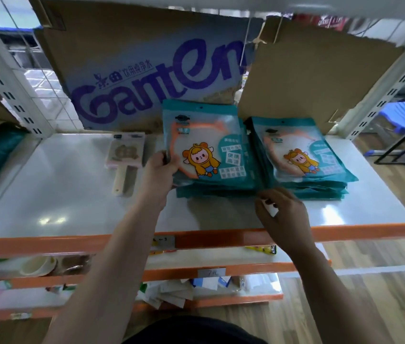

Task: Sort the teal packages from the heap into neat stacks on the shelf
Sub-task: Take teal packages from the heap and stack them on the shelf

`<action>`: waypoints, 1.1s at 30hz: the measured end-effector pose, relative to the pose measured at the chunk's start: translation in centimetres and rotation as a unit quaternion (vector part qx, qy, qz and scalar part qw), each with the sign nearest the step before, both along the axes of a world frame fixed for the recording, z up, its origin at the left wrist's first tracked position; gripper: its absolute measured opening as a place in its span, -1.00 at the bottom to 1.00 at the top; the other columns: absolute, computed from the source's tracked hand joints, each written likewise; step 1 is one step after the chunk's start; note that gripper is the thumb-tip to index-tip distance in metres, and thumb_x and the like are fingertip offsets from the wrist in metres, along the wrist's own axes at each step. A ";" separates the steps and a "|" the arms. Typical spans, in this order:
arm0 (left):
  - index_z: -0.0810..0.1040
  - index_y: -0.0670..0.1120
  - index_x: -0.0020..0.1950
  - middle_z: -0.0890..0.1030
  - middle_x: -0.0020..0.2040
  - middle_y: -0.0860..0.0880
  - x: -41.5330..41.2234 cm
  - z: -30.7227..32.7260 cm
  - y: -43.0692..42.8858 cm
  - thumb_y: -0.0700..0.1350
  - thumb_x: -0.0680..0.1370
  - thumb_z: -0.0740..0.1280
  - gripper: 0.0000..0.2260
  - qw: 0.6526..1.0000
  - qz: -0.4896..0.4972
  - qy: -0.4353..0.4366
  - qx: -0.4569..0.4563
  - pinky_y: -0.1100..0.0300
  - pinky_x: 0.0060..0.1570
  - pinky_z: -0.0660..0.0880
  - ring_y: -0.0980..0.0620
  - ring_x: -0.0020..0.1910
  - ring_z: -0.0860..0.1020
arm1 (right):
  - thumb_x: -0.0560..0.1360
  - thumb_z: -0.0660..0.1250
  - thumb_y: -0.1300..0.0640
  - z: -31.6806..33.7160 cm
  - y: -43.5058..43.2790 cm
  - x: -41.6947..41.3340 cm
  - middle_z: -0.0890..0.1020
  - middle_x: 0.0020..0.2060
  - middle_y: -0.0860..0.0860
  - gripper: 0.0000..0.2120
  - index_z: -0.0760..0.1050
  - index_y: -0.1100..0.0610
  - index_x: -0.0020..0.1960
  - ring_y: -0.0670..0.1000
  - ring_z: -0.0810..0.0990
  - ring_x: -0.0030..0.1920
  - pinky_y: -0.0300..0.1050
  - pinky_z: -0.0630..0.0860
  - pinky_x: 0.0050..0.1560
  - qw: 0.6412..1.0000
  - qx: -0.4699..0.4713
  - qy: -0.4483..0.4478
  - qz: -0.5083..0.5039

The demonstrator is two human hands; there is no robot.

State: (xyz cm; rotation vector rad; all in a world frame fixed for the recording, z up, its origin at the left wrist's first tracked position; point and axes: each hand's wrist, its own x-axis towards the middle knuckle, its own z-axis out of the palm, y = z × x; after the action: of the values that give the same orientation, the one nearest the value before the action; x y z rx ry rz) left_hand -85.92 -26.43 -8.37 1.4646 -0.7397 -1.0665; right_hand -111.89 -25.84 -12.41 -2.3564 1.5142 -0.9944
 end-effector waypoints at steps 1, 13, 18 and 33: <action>0.48 -0.15 0.14 0.64 0.10 -0.13 -0.5 -0.1 -0.3 -0.17 0.64 0.22 -0.88 1.000 -0.004 -0.005 0.002 0.07 -0.13 0.60 -0.08 0.02 0.64 | 0.48 0.37 0.16 -0.7 0.3 -0.3 0.64 -0.13 0.07 -0.88 0.63 0.16 -0.03 0.02 0.57 -0.21 -0.17 0.48 -0.21 1.000 0.005 0.005 -0.004; 0.47 -0.08 0.00 0.59 -0.12 0.03 -1.7 -1.8 -0.9 -0.01 0.52 0.41 -0.80 0.972 0.011 -0.235 0.018 0.19 -0.21 0.55 0.12 -0.17 0.59 | 0.47 0.28 0.04 -3.1 0.8 -0.6 0.64 -0.22 0.00 -0.78 0.64 0.13 -0.19 0.03 0.53 -0.17 -0.28 0.31 -0.27 0.992 -0.106 0.043 -0.053; 0.44 -0.11 0.08 0.52 -0.15 0.06 -2.1 -1.9 -0.9 0.00 0.55 0.37 -0.76 0.961 0.021 -0.276 0.023 0.15 -0.27 0.56 0.12 -0.22 0.54 | 0.47 0.30 0.06 -3.5 0.7 -0.6 0.64 -0.22 0.00 -0.80 0.64 0.12 -0.20 0.02 0.54 -0.19 -0.28 0.30 -0.28 0.992 -0.106 0.039 -0.056; 0.47 -0.08 -0.01 0.52 -0.19 0.04 -0.4 -1.8 -0.2 0.22 0.55 0.28 -0.65 0.879 -0.005 -0.472 0.073 0.23 -0.35 0.35 0.09 -0.26 0.48 | 0.50 0.26 0.03 -3.3 0.8 -0.3 0.65 -0.22 0.04 -0.75 0.63 0.16 -0.16 0.04 0.57 -0.21 -0.16 0.50 -0.25 0.995 -0.092 0.024 -0.026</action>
State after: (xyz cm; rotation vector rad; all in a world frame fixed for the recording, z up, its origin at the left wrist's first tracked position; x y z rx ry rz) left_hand -86.30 -26.61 -10.15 2.1226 -1.3544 -0.3460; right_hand -112.22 -25.03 -15.67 -2.4927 1.5715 -1.1423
